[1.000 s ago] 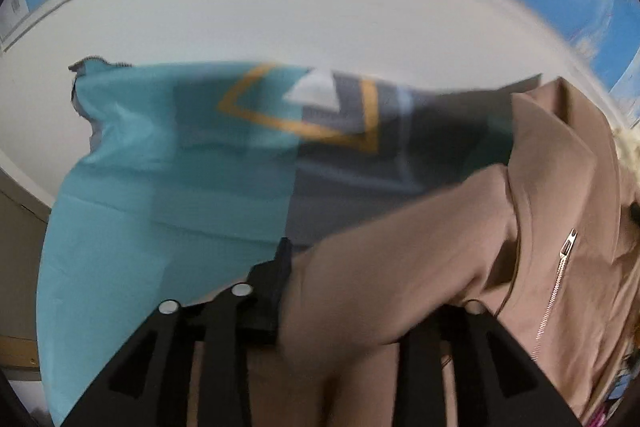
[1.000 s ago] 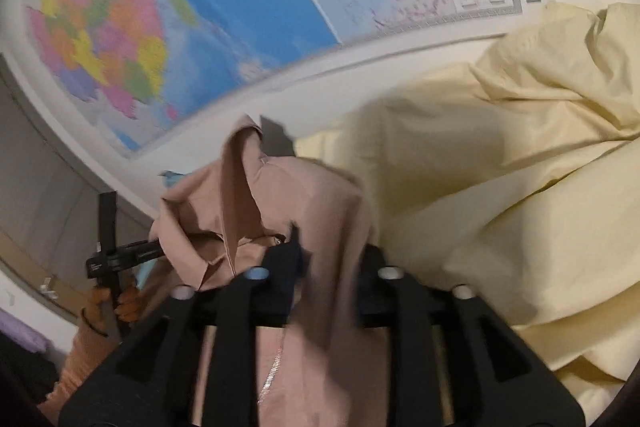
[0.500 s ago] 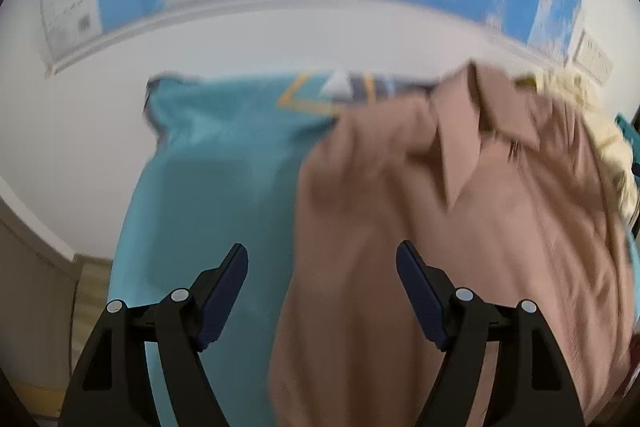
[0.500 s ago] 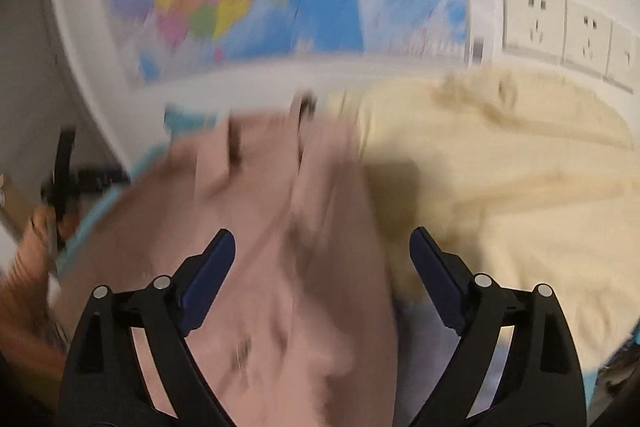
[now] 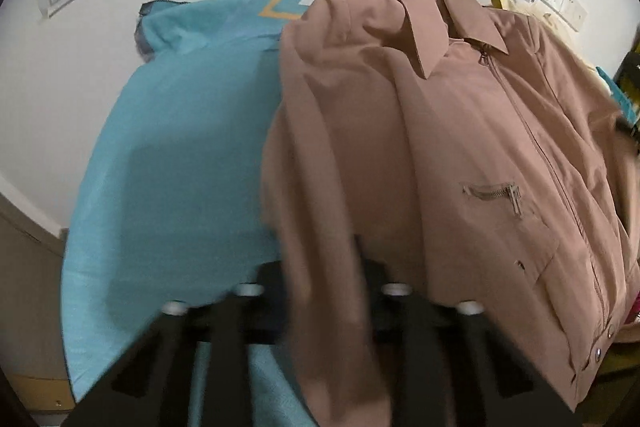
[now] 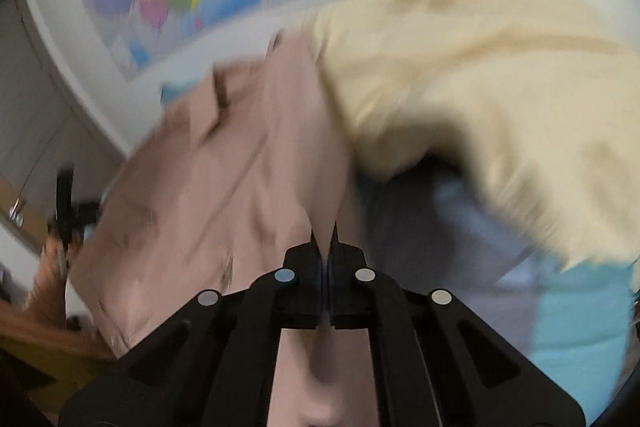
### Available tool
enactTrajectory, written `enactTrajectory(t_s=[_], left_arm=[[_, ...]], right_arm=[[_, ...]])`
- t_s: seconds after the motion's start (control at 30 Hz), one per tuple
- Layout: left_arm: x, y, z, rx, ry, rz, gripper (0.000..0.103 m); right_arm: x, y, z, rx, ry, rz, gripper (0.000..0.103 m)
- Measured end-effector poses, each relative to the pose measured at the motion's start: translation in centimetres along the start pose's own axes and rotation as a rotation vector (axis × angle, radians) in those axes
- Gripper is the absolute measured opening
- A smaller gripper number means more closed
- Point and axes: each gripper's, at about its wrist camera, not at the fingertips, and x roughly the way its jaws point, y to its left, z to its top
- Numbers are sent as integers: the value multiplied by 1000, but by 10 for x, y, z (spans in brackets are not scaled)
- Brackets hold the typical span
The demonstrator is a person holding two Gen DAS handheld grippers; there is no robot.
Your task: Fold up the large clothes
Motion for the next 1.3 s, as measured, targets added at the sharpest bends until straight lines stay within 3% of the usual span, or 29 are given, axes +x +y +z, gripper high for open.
enactTrajectory(t_s=[0.13, 0.2, 0.23, 0.27, 0.33, 0.37, 0.4, 0.43, 0.47, 0.57, 0.77, 0.83, 0.97, 1.1, 1.13, 1.17, 1.2, 1.27, 1.3], left_arm=[[-21, 14, 22, -42, -57, 142, 3], [-30, 27, 31, -69, -75, 282, 4], [-30, 32, 34, -75, -69, 386, 5], [-28, 37, 35, -87, -56, 475, 9], [-26, 42, 34, -120, -45, 572, 34], [-26, 41, 32, -138, -51, 608, 46], [-29, 40, 31, -151, -62, 643, 70], [-35, 39, 29, -170, -96, 645, 73], [-44, 37, 26, -196, -132, 579, 73], [-63, 20, 25, -201, -212, 448, 75], [-72, -62, 41, -22, -321, 255, 80], [-70, -90, 44, 40, -330, 188, 80], [-55, -148, 45, 170, -322, 67, 81], [-33, -193, 37, 275, -288, -5, 82], [-28, -199, 36, 287, -276, -16, 82], [-24, -205, 36, 295, -264, -22, 82], [-20, -211, 35, 300, -249, -36, 82], [-16, -217, 34, 305, -232, -59, 82], [-14, -220, 33, 309, -226, -66, 82]], right_arm=[[2, -44, 25, 99, -44, -41, 2], [19, -61, 24, 133, -8, -76, 6], [28, -65, 20, 151, 5, -104, 17], [31, -68, 16, 165, 19, -116, 39], [27, -69, 3, 178, -3, -104, 62], [21, -69, -1, 169, -15, -99, 65], [11, -65, -9, 155, -25, -109, 70], [2, -60, -17, 140, -41, -113, 81], [-6, -56, -25, 123, -49, -97, 90], [-14, -33, -50, 44, 10, -102, 90], [-9, 7, -86, -122, 95, -214, 89], [-16, 17, -93, -156, 95, -213, 88], [-14, 35, -108, -196, 132, -124, 88], [12, 31, -124, -203, 221, -162, 83], [16, 27, -126, -194, 231, -170, 73], [21, 21, -127, -185, 247, -188, 55], [18, 18, -127, -185, 222, -186, 52], [16, 9, -124, -145, 221, -170, 21], [11, 0, -120, -78, 224, -86, 8]])
